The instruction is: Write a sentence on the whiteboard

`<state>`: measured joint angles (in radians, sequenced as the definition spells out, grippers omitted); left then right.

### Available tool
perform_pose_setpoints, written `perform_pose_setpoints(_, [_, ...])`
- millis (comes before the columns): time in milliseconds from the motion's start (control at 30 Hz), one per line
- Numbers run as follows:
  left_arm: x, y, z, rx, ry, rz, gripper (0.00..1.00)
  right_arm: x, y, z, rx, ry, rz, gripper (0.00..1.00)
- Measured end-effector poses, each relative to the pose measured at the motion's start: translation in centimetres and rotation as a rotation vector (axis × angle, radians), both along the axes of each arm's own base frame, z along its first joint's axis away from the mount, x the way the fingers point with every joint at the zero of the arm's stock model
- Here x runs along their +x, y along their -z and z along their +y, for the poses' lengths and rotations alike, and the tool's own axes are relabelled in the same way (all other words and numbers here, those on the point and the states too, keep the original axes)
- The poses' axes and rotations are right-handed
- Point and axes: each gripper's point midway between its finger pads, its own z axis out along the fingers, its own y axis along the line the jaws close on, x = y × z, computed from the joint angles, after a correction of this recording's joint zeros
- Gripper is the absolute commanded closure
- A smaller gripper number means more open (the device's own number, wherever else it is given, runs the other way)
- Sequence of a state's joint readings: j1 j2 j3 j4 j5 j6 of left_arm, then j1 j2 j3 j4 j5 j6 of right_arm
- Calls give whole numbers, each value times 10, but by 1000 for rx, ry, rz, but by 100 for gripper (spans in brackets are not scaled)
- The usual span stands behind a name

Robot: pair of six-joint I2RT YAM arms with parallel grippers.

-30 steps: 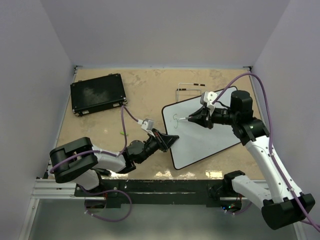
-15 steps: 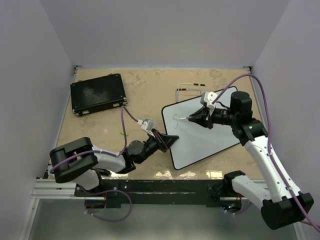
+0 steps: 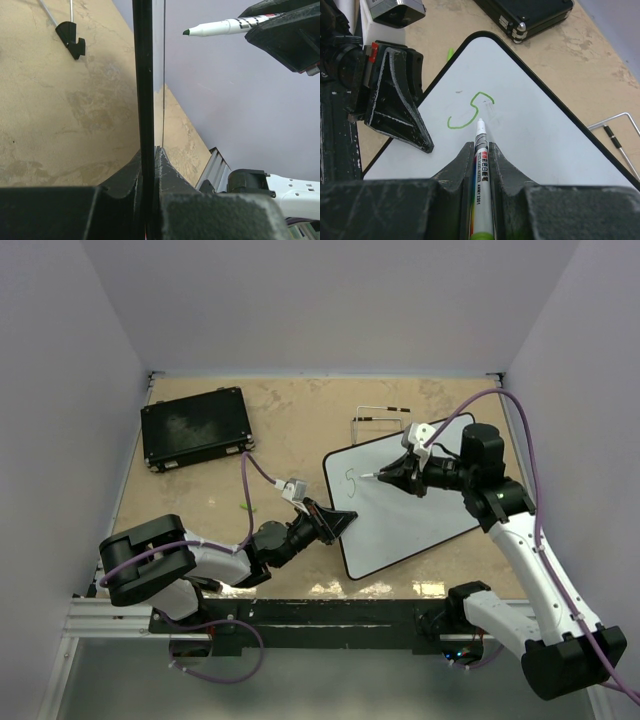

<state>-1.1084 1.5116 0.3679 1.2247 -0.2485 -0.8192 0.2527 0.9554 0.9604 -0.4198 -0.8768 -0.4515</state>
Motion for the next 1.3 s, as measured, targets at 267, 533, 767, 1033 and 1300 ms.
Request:
perform_pose_setpoints(267, [0,0,0,0,0,0,100,4,-2,1,12,9,-2,100])
perform_pose_setpoints(533, [0,0,0,0,1,-1,100,10,12,3,3,10,40,100])
perform_pose_setpoints(767, [0,0,0,2,2,-2,100,10,15,2,1,15,49,100])
perform_pose_setpoints(1033, [0,1,0,3,1,0,100,16,13,-2,2,73,54,100])
perform_pose_setpoints(1300, [0,1,0,3,1,1,100,25,8,-10,-1,147,29,100])
